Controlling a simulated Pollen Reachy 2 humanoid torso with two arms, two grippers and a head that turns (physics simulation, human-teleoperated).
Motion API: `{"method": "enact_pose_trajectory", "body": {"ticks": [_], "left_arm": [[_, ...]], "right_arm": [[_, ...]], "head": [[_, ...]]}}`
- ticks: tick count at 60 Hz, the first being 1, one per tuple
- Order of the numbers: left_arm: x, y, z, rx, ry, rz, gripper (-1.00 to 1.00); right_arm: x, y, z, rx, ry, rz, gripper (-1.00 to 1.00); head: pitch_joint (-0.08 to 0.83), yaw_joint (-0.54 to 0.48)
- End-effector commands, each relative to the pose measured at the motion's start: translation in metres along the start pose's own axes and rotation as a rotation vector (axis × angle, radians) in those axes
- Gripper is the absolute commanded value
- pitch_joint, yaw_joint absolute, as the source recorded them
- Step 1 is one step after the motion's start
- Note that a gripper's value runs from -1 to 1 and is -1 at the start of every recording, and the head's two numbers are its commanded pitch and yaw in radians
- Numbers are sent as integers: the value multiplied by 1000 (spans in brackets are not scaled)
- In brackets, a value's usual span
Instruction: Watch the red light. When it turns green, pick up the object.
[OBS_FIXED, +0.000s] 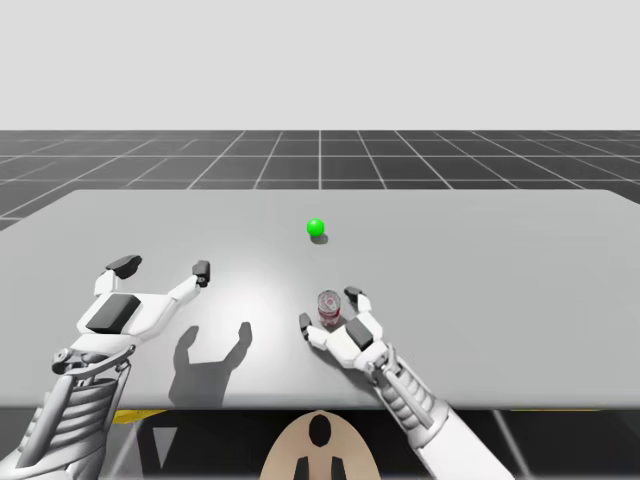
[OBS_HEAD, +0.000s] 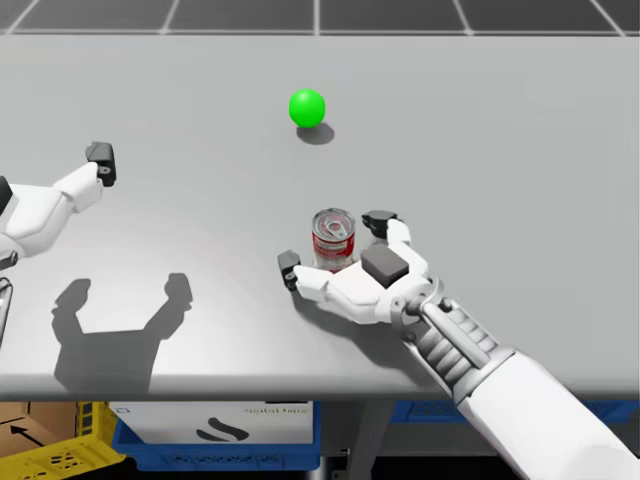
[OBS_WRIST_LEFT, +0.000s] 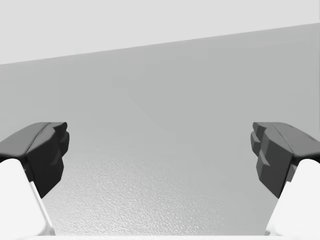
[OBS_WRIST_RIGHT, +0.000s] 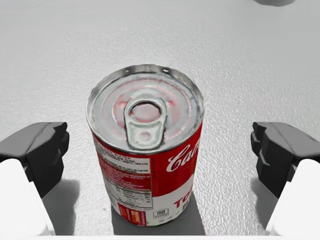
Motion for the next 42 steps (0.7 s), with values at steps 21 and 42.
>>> {"method": "enact_pose_trajectory", "body": {"ticks": [21, 42], "left_arm": [[0, 0, 0, -2, 1, -3, -1000], [-1, -1, 0, -1, 2, -7, -1000]], "right_arm": [[3, 36, -15, 106, -49, -120, 1000], [2, 36, -15, 112, -54, -113, 1000]], "head": [[682, -8], [344, -39]]}}
